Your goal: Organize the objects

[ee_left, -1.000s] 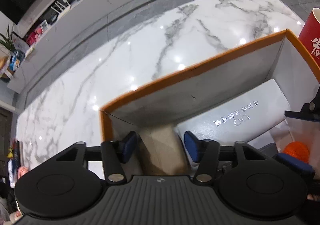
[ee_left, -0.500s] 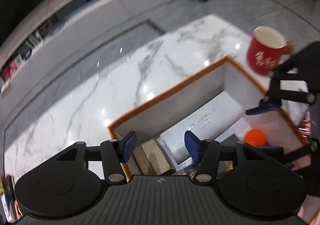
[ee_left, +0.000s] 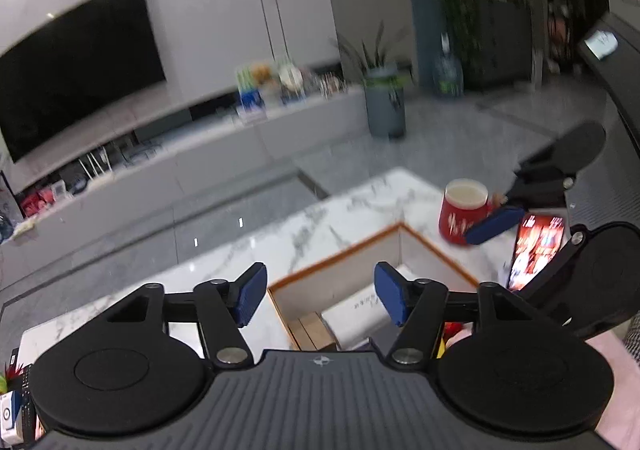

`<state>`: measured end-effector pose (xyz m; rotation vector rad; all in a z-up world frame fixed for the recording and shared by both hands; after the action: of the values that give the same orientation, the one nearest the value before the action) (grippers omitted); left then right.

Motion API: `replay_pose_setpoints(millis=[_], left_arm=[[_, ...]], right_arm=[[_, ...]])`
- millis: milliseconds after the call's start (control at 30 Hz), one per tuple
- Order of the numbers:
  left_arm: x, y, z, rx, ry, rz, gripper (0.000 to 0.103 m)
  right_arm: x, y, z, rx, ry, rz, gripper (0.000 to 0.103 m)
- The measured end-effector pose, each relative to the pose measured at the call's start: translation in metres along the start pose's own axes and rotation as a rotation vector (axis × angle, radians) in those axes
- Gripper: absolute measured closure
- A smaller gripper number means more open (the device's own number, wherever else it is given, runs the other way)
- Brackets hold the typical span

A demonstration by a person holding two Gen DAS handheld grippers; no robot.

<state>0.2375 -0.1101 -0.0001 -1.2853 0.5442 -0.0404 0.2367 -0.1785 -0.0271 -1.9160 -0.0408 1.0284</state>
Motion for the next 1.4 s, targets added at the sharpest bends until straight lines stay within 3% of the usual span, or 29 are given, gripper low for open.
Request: replay_pose_setpoints(millis=[167, 233, 333, 567, 700, 900, 1400], left_arm=[[-0.041, 0.0, -0.003, -0.026, -0.031, -0.114, 0.022], [-0.057, 0.002, -0.003, -0.029, -0.063, -0.157, 0.014], [-0.075, 0.008, -0.002, -0.056, -0.131, -0.217, 0.011], [-0.083, 0.039, 0.003, -0.11, -0.261, -0.268, 0.007], [-0.089, 0.061, 0.005, -0.135, -0.306, -0.245, 0.006], [-0.089, 0.087, 0.001, -0.226, -0.29, -0.189, 0.003], [-0.058, 0.131, -0.014, -0.236, -0.268, -0.06, 0.003]], right_arm=[[-0.048, 0.005, 0.023, 0.161, 0.104, -0.149, 0.029], [-0.074, 0.008, 0.033, 0.227, 0.153, -0.205, 0.025], [-0.1, 0.018, 0.052, 0.273, 0.204, -0.313, 0.017], [-0.12, 0.048, 0.093, 0.41, 0.272, -0.464, 0.011], [-0.119, 0.061, 0.1, 0.472, 0.343, -0.512, 0.007], [-0.101, 0.075, 0.105, 0.514, 0.412, -0.52, 0.003], [-0.031, 0.11, 0.096, 0.541, 0.426, -0.382, 0.002]])
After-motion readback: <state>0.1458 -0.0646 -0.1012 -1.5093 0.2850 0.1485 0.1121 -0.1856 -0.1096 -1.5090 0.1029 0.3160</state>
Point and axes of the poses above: each gripper's, at about its wrist camera, not at the fingertips, and x roughly the way its jaws point, z to its left, y to its underside, the point moved 9 cm from there along x, roughly the way its jaws point, and after that the axes turned 12 degrees about -z, right-handed, at the moved point
